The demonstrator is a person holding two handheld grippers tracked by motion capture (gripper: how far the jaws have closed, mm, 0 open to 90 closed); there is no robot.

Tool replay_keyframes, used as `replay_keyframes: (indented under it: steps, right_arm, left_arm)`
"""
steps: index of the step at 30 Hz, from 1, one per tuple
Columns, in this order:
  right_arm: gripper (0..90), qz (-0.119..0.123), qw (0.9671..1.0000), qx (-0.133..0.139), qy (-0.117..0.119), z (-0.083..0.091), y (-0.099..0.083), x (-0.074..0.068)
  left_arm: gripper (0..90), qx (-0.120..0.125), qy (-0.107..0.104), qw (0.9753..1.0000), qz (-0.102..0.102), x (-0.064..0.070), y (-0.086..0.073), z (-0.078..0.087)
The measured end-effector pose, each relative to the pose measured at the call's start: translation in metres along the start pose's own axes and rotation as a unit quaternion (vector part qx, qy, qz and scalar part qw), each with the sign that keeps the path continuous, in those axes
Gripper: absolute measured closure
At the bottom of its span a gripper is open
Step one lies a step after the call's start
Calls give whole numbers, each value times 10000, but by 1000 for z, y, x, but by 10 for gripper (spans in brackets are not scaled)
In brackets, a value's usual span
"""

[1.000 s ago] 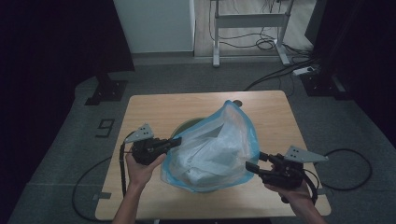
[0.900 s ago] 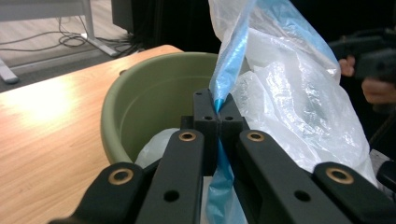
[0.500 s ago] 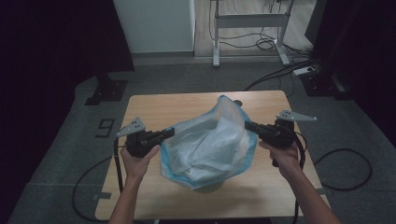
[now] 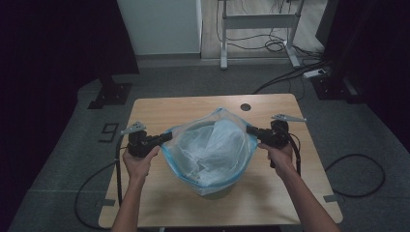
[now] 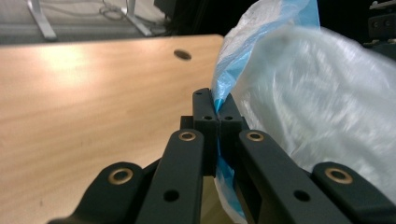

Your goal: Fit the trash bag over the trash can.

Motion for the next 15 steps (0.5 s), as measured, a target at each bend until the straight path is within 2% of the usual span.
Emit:
replay_keyframes:
  steps: [3,5,7,9,12,15]
  right_arm:
    - [889,-40,9999,-102,34,-2,-13,-1]
    - [889,-22,9996,-289,-58,-3,-25,0]
    - [890,-62,9990,-431,-69,-3,-34,0]
    - [889,-50,9987,-496,-84,-2,-42,2]
    - [889,-135,9988,-473,28,1,-52,-1]
    - [889,-61,9991,-422,64,3,-65,-8]
  left_arm:
    - [900,-132,0,9999,99,-3,-12,-2]
    - [899,-293,-25,9994,190,-4,-20,-3]
    - [899,-359,-7,9990,256,-5,-27,-3]
    - [899,-390,-86,9987,323,-5,-34,-4]
    - [899,-430,-71,9987,260,0,-41,-4]
    - [898,-456,-71,9987,231,3,-48,-6]
Point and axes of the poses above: each handheld gripper's, and its own axes: z roughly backward along the jaws, y roughly out of its top, x roughly to its right, the point moved 10 cm from there along -z, roughly forward along the jaws, and after that the axes turned 7 degrees about -y, right-handed, at the moved point
